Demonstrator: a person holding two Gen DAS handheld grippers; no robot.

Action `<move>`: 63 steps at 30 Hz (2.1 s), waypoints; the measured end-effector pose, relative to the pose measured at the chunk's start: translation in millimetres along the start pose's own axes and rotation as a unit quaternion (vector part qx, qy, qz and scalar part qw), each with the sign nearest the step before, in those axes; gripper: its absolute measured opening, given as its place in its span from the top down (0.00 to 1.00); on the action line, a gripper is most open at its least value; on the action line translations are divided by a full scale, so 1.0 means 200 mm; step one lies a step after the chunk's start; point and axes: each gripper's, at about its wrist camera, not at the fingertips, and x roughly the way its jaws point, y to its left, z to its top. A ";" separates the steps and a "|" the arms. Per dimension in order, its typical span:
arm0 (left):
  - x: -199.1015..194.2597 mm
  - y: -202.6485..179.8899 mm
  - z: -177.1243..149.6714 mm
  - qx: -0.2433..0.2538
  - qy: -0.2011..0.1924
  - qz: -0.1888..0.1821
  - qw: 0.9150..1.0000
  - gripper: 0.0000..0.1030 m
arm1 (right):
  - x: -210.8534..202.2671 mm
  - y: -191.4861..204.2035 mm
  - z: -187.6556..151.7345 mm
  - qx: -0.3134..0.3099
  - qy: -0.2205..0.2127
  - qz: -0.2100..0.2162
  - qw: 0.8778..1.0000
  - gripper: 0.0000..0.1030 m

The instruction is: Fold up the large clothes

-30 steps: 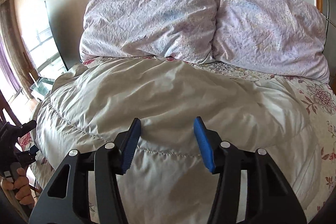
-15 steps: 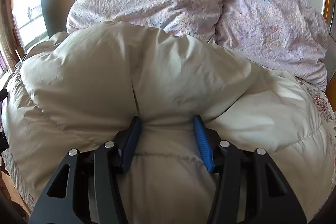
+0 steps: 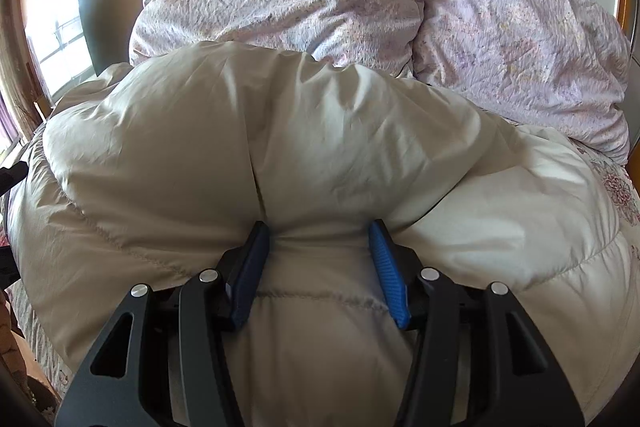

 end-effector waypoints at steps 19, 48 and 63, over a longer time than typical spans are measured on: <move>0.00 0.08 0.07 -0.051 0.002 -0.013 0.999 0.40 | -0.02 0.06 -0.01 -0.017 -0.002 -0.005 1.000 0.46; -0.13 -0.69 -0.03 0.274 -0.037 0.005 0.961 0.57 | 0.01 0.11 -0.03 -0.018 -0.001 -0.021 1.000 0.46; -0.06 -1.25 -0.47 0.476 -0.039 -0.040 0.878 0.49 | -0.03 0.01 -0.03 -0.009 -0.010 0.030 0.999 0.46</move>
